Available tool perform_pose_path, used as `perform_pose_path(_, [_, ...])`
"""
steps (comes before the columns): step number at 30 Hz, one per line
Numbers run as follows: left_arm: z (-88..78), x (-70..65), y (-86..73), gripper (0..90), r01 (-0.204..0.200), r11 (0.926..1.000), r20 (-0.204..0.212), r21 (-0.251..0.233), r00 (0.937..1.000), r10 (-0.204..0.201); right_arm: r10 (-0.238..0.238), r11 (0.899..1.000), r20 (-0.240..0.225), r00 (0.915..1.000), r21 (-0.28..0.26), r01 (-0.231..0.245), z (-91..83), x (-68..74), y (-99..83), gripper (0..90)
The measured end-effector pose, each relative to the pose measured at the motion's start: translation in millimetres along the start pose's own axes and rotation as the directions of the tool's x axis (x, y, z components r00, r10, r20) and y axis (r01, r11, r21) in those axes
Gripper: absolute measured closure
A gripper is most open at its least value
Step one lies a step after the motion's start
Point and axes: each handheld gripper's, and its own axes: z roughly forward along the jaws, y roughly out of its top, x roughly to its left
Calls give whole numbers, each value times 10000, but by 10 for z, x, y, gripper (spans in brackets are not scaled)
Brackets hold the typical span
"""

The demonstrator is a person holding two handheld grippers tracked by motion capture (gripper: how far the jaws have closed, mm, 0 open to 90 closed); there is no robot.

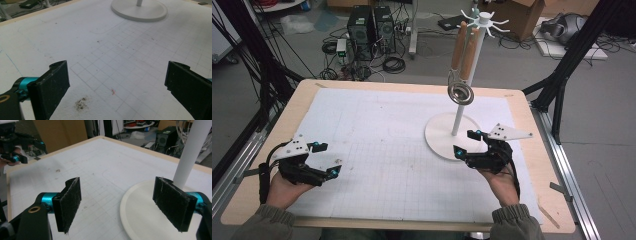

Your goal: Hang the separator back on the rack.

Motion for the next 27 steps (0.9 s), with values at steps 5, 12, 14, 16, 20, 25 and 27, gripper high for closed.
perform_pose_path(5, [4, 6, -10, 17, 171, 9998, -70, -34, 9998, -171, 26, 10000, 86, 10000, 33, -26, 31, 14, -95, 214])
perform_pose_path(12, [4, 6, -16, 17, 175, 9998, -44, -16, 9998, -175, 18, 9999, 228, 9997, 122, -21, 81, 45, -208, 187])
perform_pose_path(14, [2, 8, -19, 17, 206, 9998, -46, -19, 9998, -206, 50, 10000, 309, 9995, 82, -52, 85, 53, -242, 186])
perform_pose_path(16, [1, 10, -23, 17, 207, 9998, -51, -18, 9998, -208, -2, 10000, 337, 9994, 93, -1, 87, 61, -275, 175])
perform_pose_path(20, [3, 14, -30, 17, 205, 9998, -77, 5, 9998, -205, -113, 9997, 280, 9995, 215, 107, 110, 85, -362, 159])
perform_pose_path(25, [4, 24, -45, 17, 203, 9998, -134, 63, 9997, -202, -205, 9987, 423, 9989, 479, 185, 163, 105, -475, 115])
perform_pose_path(27, [4, 29, -48, 17, 220, 9997, -120, 40, 9997, -220, -180, 9984, 423, 9989, 550, 157, 165, 107, -507, 112])
